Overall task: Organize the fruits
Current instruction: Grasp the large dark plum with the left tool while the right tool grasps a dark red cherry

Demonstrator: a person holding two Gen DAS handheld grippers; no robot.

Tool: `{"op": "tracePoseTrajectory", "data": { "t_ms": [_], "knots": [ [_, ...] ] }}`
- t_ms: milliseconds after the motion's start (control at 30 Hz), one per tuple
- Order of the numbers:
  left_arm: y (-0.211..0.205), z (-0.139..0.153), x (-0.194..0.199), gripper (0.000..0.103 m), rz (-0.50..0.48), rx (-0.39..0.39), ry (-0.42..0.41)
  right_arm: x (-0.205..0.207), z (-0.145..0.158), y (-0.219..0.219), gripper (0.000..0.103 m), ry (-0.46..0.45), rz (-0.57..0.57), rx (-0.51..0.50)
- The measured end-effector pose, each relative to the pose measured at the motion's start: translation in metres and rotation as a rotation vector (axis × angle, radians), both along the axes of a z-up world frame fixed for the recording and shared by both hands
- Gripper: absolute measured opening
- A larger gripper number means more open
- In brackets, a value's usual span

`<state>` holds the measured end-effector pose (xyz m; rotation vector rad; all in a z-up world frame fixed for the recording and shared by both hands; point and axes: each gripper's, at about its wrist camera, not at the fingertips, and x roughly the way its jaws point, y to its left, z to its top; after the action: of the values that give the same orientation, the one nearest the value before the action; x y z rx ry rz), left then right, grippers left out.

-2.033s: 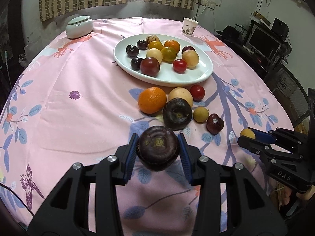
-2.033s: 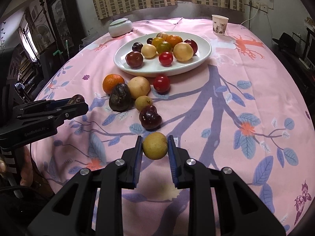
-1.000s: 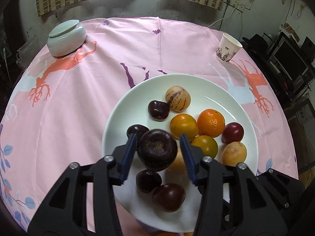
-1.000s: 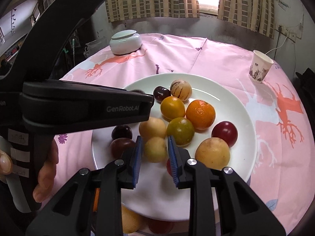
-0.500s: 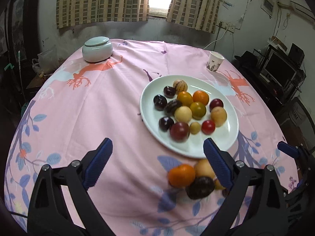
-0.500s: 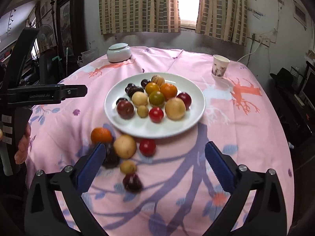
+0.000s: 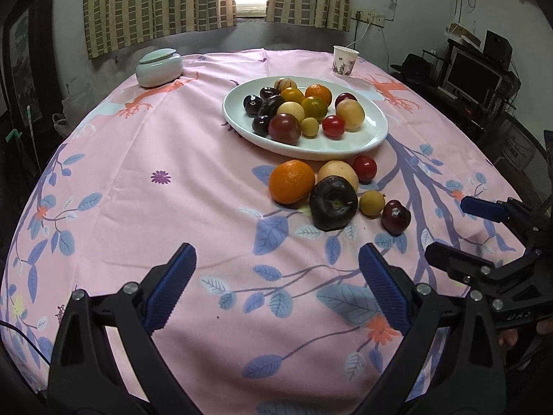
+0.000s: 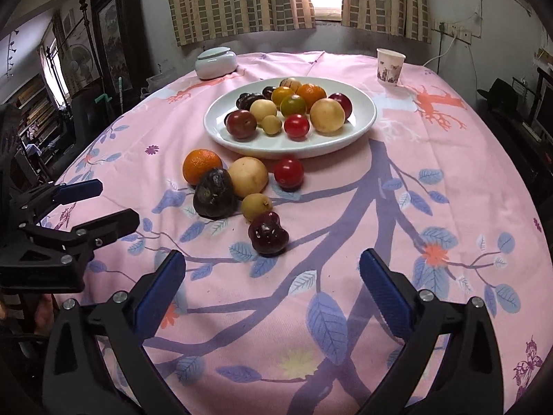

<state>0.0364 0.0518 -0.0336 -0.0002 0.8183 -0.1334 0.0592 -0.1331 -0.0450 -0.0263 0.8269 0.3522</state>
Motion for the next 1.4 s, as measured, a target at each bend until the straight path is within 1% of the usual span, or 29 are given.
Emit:
{"op": "tracePoseTrajectory", "data": {
  "t_ms": [100, 200, 233, 267, 300, 367, 400, 433, 467, 533, 633, 667, 733, 800, 967, 1000, 1067, 1133, 1233, 1267, 1300, 1400],
  "knots": [
    [0.004, -0.002, 0.002, 0.097, 0.011, -0.013, 0.015, 0.002, -0.003, -0.001, 0.101, 0.016, -0.003, 0.012],
    [0.005, -0.002, 0.004, 0.097, 0.014, -0.023, 0.025, 0.003, 0.001, 0.006, 0.099, -0.038, 0.0, -0.033],
    [0.005, -0.002, 0.004, 0.097, 0.014, -0.022, 0.027, 0.005, 0.002, 0.009, 0.094, -0.051, 0.003, -0.054],
    [0.004, -0.002, 0.004, 0.097, 0.014, -0.018, 0.028, 0.006, 0.003, 0.012, 0.087, -0.052, 0.01, -0.067],
    [0.004, -0.002, 0.003, 0.097, 0.014, -0.015, 0.028, 0.01, 0.002, 0.014, 0.083, -0.045, 0.015, -0.071],
    [0.005, -0.002, 0.002, 0.097, 0.016, -0.012, 0.028, 0.016, -0.002, 0.016, 0.07, -0.015, 0.01, -0.063],
    [0.007, -0.001, 0.002, 0.097, 0.019, -0.012, 0.028, 0.02, -0.004, 0.016, 0.066, 0.0, 0.009, -0.058],
    [0.009, -0.001, 0.002, 0.097, 0.022, -0.013, 0.028, 0.023, -0.007, 0.017, 0.056, 0.018, 0.014, -0.051],
    [0.011, -0.001, 0.001, 0.097, 0.027, -0.015, 0.029, 0.025, -0.009, 0.018, 0.049, 0.032, 0.017, -0.046],
    [0.015, -0.002, 0.002, 0.097, 0.035, -0.021, 0.033, 0.029, -0.013, 0.02, 0.042, 0.053, 0.023, -0.038],
    [0.019, -0.003, 0.003, 0.097, 0.038, -0.036, 0.042, 0.037, -0.02, 0.024, 0.042, 0.078, 0.026, -0.046],
    [0.02, -0.003, 0.003, 0.097, 0.036, -0.038, 0.045, 0.039, -0.023, 0.026, 0.037, 0.087, 0.023, -0.051],
    [0.018, -0.003, 0.004, 0.097, 0.031, -0.034, 0.049, 0.04, -0.026, 0.026, 0.033, 0.082, 0.012, -0.073],
    [0.015, -0.003, 0.007, 0.097, 0.024, -0.034, 0.056, 0.039, -0.023, 0.024, 0.033, 0.088, 0.018, -0.049],
    [-0.005, -0.007, 0.023, 0.097, 0.0, -0.033, 0.073, 0.026, -0.009, 0.008, 0.033, 0.049, 0.002, -0.01],
    [-0.011, -0.009, 0.027, 0.097, -0.011, -0.028, 0.079, 0.026, -0.009, 0.003, 0.033, 0.053, -0.008, -0.005],
    [-0.022, -0.016, 0.035, 0.097, -0.012, 0.006, 0.094, 0.023, -0.011, -0.009, 0.033, 0.069, -0.031, 0.01],
    [-0.032, -0.026, 0.048, 0.097, -0.005, 0.045, 0.136, 0.019, -0.013, -0.02, 0.033, 0.082, -0.045, 0.027],
    [-0.039, -0.043, 0.067, 0.096, -0.003, 0.04, 0.221, 0.012, -0.011, -0.033, 0.033, 0.079, -0.062, 0.052],
    [-0.04, -0.046, 0.07, 0.096, 0.003, 0.043, 0.227, 0.01, -0.011, -0.037, 0.033, 0.077, -0.067, 0.057],
    [-0.043, -0.046, 0.073, 0.096, 0.007, 0.061, 0.212, 0.009, -0.011, -0.041, 0.033, 0.076, -0.072, 0.064],
    [-0.047, -0.047, 0.082, 0.096, 0.016, 0.055, 0.217, 0.008, -0.012, -0.048, 0.033, 0.078, -0.081, 0.083]
  ]
}}
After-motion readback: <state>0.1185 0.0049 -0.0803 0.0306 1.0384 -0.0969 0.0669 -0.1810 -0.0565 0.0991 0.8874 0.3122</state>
